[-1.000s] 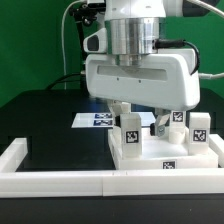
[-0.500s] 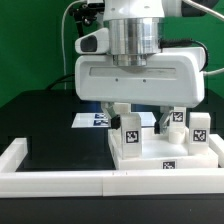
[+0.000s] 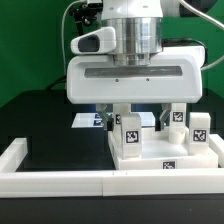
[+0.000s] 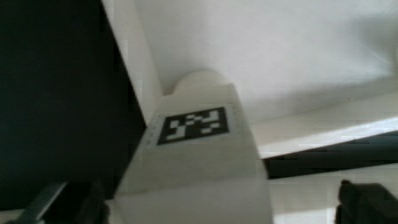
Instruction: Assemble square table
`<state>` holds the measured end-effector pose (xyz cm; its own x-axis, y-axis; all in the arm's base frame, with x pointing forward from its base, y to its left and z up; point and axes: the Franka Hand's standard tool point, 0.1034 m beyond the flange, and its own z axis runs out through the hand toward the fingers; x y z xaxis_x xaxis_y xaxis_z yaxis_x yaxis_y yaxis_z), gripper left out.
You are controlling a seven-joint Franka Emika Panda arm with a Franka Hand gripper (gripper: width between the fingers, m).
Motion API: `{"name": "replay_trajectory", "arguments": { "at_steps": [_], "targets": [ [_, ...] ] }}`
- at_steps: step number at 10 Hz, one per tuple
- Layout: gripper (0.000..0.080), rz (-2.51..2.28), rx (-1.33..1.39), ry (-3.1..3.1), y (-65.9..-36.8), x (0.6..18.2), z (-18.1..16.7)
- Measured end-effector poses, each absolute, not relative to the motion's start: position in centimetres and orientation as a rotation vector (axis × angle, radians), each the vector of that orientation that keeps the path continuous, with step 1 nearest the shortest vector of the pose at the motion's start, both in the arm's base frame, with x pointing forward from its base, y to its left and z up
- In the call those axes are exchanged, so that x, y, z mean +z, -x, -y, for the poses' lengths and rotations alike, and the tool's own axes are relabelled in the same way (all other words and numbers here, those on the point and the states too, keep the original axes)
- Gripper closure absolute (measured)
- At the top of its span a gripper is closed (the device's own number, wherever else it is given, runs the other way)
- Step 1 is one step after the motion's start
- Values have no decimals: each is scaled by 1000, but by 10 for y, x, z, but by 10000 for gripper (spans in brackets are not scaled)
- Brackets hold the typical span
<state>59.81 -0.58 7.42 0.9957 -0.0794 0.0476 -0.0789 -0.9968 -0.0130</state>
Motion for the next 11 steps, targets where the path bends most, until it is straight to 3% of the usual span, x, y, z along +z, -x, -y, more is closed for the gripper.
{"name": "replay_trajectory", "arguments": {
  "at_steps": [5,6,7,8,9,11],
  "targets": [
    [150,287,-67,3149,-598,73,17],
    [265,286,-67,3150,-598,73,17],
    [265,286,-67,3150,-598,73,17],
    [414,286,-67,3150,-598,73,17],
    [509,280,-66,3150,-597,73,18],
    [509,200,-67,3155,-597,73,18]
  ]
}}
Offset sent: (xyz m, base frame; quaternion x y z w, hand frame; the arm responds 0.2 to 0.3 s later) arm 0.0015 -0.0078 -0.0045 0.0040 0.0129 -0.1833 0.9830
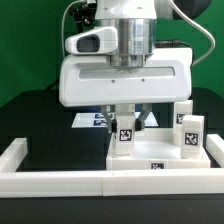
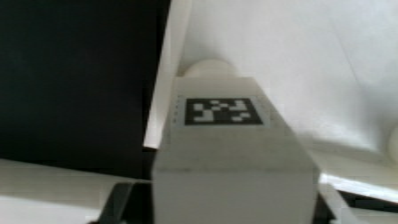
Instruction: Assemble square table
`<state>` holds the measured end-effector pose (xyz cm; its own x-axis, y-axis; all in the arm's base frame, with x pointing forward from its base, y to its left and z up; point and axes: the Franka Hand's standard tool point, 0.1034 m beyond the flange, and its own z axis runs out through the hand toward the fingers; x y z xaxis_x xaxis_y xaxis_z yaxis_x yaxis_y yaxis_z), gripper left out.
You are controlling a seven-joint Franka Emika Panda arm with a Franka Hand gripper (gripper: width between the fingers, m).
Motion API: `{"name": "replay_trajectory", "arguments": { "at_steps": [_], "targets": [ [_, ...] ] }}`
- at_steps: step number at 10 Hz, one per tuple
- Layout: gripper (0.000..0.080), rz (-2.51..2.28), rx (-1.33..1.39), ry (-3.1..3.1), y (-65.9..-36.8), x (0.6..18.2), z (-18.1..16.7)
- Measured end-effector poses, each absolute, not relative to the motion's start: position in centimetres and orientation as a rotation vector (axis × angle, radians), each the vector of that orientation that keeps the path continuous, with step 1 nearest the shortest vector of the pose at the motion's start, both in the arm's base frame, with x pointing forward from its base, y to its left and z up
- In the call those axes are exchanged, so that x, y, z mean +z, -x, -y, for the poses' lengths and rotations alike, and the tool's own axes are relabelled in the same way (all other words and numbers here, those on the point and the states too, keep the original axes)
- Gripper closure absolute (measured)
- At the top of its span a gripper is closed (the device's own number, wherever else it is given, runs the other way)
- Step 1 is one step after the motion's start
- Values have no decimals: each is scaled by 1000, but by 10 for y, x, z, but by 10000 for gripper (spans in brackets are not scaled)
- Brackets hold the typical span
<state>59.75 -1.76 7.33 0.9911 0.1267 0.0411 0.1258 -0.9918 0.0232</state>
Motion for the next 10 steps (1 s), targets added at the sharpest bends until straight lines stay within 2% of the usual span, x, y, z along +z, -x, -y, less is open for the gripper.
{"name": "replay_trajectory", "arguments": {
  "at_steps": [10],
  "targets": [
    [508,1084,99,-2963,-597,70,14]
  ]
}}
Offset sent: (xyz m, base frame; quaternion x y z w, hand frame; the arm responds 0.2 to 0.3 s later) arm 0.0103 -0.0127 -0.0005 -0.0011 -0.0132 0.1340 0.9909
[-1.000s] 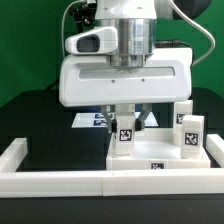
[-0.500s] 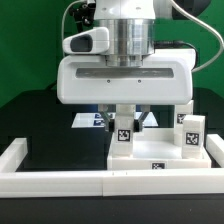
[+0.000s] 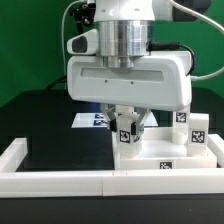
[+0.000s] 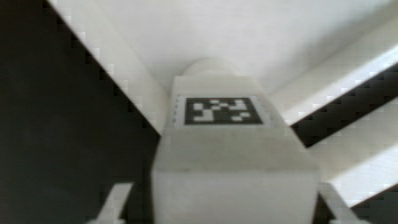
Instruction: Assemble square table
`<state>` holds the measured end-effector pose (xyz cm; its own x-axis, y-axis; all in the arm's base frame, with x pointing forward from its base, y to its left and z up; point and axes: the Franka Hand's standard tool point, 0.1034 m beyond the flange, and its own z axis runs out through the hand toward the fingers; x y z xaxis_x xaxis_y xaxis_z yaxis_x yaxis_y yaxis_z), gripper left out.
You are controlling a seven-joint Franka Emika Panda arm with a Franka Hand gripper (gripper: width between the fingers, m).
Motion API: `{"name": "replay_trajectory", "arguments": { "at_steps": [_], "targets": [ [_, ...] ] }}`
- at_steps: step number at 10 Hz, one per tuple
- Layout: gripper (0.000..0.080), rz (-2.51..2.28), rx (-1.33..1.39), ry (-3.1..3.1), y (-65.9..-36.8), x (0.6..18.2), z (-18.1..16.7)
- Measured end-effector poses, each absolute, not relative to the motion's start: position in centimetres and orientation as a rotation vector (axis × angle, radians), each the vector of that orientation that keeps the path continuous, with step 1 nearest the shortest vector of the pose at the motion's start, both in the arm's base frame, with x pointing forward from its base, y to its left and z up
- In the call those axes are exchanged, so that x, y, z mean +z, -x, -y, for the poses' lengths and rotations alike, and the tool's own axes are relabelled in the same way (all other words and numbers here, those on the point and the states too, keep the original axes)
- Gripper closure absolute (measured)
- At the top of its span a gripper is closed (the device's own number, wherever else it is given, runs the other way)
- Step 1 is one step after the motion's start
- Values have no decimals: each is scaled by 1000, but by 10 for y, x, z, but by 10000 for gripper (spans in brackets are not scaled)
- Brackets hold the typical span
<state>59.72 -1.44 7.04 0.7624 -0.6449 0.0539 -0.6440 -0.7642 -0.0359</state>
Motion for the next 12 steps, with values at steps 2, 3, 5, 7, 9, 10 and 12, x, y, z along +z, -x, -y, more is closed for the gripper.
{"name": "replay_trajectory", "arguments": {
  "at_steps": [2,3,5,7,9,10,12],
  "targets": [
    [508,-1333,-87,2820,-597,71,8],
    [508,-1407,-79,2783,-597,71,5],
    [508,-1642,-70,2647,-597,71,2],
    [508,-1737,-72,2580,-597,70,3],
    [393,-1806,-65,2524,-597,70,1],
    [201,-1783,-66,2540,-597,70,1],
    [161,-1685,-81,2605,-596,69,4]
  ]
}}
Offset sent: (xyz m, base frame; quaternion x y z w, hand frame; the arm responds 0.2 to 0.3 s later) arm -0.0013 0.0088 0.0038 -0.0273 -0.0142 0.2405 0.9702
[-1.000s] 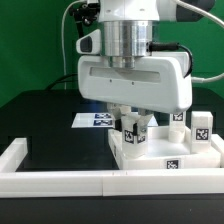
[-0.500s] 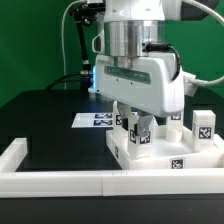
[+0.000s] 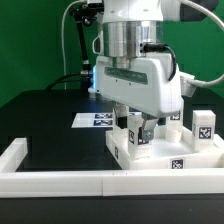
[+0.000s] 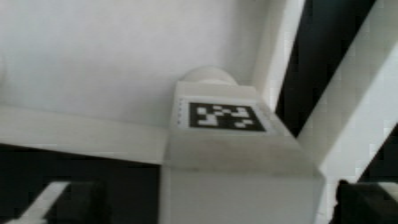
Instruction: Assemble square table
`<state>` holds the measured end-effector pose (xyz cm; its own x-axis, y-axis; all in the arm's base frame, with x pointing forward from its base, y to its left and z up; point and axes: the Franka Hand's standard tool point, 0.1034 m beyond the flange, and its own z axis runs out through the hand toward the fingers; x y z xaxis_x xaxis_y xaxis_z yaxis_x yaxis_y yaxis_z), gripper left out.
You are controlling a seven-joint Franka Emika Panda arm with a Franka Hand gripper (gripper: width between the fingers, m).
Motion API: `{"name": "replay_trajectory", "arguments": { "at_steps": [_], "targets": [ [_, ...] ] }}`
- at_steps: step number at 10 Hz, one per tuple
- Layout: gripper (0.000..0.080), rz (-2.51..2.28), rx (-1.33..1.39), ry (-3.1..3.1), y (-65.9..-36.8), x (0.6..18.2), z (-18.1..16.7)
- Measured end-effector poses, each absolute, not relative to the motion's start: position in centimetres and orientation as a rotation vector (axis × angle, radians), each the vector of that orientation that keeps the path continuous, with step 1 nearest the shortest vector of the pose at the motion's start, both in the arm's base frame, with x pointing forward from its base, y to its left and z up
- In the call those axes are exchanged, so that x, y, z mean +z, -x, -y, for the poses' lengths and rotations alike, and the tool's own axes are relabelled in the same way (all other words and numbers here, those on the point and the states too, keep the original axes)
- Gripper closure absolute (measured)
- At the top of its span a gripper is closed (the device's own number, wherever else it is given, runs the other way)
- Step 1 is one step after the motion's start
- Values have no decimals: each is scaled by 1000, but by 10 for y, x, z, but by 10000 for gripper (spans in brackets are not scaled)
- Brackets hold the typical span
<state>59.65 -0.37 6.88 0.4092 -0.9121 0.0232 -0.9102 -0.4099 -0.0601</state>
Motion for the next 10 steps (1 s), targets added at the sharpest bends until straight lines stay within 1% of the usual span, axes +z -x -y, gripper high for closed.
{"name": "replay_trajectory", "arguments": {
  "at_steps": [3,7,10],
  "targets": [
    [150,-1188,-117,2875,-596,68,6],
    [150,-829,-123,3011,-596,68,6],
    [150,-465,-135,3098,-596,69,4]
  ]
}}
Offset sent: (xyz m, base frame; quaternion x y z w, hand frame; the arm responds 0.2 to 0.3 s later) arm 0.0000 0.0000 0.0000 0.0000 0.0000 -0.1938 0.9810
